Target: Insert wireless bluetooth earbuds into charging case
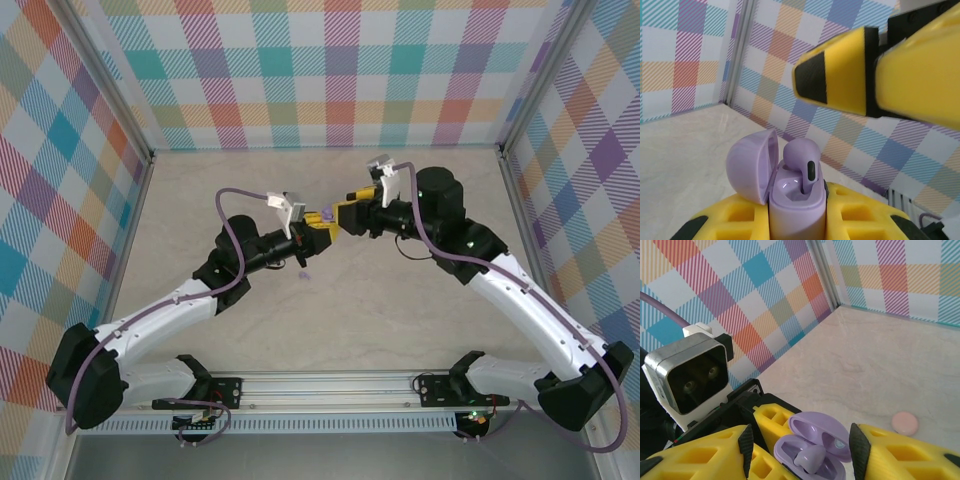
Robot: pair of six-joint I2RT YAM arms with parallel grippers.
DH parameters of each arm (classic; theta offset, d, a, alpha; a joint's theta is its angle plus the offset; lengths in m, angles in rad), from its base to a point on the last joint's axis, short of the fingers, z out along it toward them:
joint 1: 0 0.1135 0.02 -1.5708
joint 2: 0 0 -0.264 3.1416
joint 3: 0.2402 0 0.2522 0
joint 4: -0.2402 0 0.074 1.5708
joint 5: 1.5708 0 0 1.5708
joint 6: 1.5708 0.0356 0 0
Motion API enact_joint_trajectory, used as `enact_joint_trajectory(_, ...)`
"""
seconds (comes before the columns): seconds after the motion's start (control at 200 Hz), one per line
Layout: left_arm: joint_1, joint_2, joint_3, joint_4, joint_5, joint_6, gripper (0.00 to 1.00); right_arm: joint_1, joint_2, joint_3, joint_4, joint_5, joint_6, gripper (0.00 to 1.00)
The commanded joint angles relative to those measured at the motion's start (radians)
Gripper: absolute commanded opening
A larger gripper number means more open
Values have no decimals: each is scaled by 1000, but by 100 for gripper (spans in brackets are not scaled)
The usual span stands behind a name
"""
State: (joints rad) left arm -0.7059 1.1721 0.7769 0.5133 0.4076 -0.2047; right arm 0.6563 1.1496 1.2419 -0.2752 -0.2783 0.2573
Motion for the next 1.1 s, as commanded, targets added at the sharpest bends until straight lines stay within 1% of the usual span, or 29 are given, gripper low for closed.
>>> enact_joint_trajectory(0.0, -16, -44, 42, -46, -8, 62, 4, 6, -17, 72, -131, 38, -52, 55)
enact_joint_trajectory(0.09, -16, -58, 45, -74, -21, 88, 4, 6, -3, 103, -199, 29, -67, 51)
enact_joint_trajectory(0.145, -17, -66, 46, -90, -22, 105, 3, 6, 7, 117, -228, 1, -73, 47)
enact_joint_trajectory(0.275, -17, -75, 47, -97, -15, 120, 3, 7, 30, 136, -251, -64, -67, 37)
enact_joint_trajectory(0.475, -16, -78, 52, -93, 6, 119, 4, 6, 75, 157, -254, -112, -49, 33)
enact_joint_trajectory(0.85, -15, -85, 50, -89, 42, 119, 3, 6, 101, 166, -248, -131, -43, 28)
enact_joint_trajectory(1.095, -15, -81, 55, -89, 82, 117, 4, 7, 111, 168, -253, -149, -46, 22)
